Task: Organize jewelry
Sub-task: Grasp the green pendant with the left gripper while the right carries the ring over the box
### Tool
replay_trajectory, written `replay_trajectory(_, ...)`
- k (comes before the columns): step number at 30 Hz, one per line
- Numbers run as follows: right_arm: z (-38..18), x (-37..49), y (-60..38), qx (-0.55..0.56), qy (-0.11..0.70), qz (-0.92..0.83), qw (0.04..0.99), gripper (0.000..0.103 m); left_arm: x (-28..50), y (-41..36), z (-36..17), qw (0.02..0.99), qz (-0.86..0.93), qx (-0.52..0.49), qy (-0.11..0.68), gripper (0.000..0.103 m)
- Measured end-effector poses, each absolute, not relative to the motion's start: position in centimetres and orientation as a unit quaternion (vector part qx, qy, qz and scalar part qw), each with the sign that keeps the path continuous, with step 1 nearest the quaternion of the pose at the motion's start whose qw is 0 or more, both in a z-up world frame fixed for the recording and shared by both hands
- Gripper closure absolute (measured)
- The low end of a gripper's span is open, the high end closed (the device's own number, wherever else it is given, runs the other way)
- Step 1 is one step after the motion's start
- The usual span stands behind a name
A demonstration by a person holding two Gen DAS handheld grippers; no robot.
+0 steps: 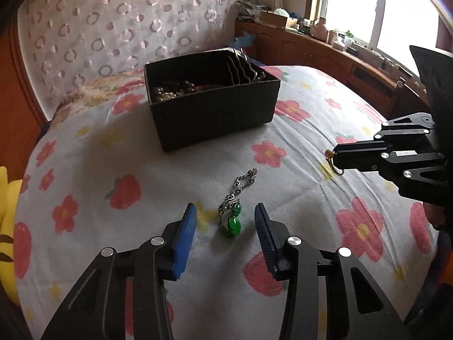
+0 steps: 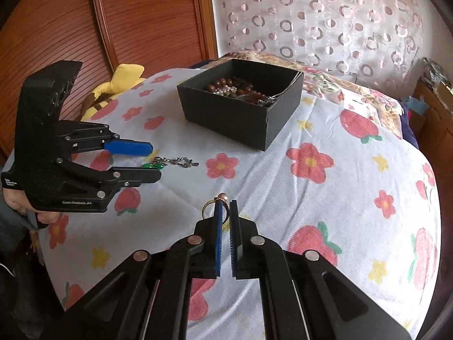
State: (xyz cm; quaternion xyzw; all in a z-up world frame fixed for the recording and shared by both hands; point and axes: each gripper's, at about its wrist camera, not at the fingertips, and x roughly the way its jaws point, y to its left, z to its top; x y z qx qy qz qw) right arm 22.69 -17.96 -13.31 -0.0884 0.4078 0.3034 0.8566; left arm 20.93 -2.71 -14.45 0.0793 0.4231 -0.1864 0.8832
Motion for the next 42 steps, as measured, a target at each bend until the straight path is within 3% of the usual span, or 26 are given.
replay_trajectory(1, -13.3, 22.7, -18.0, -0.087, 0.407, 0.304, 0.857, 0.097, 21.0, -2.6, -14.5, 0.884, -0.182, 0.081, 0.422, 0.076)
replay_trajectory(2, -13.4, 22.7, -17.9, -0.085, 0.407, 0.305, 0.856, 0.097, 21.0, -2.6, -14.5, 0.885, -0.183, 0.083, 0.421, 0.09)
replay_trajectory(25, -8.3, 25.6, -17.4, -0.069, 0.346, 0.309, 0.883, 0.097, 24.4, -1.1, -4.4, 0.93, -0.19, 0.038, 0.312, 0.09)
replay_trajectory(42, -6.5, 32.2, -15.7, -0.073, 0.319, 0.29, 0.899, 0.097, 32.2, -0.9, -5.9, 0.93, -0.159, 0.026, 0.33, 0.09)
